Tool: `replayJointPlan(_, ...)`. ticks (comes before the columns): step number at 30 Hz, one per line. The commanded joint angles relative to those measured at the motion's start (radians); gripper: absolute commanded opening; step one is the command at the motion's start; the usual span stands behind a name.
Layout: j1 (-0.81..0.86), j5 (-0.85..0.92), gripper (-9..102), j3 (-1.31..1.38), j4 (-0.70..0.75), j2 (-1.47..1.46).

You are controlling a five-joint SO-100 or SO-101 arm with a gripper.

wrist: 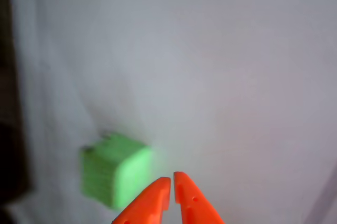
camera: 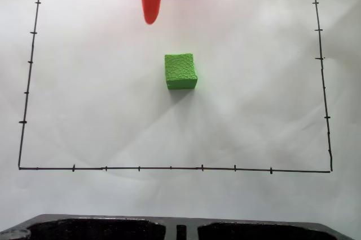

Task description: Grasp the colored block, Place it on the black dot, and then return the arm to the default position.

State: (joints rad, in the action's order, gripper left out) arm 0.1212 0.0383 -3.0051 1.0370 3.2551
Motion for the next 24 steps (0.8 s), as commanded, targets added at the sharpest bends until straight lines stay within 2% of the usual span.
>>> replayJointPlan(1,0.025,-0.049,0,-0.009,-0.063,0.011)
replayJointPlan(7,-0.025,0.012,0,-0.021,-0.100,0.011)
replayJointPlan(24,-0.011,-0.005,0,-0.021,-0.100,0.012)
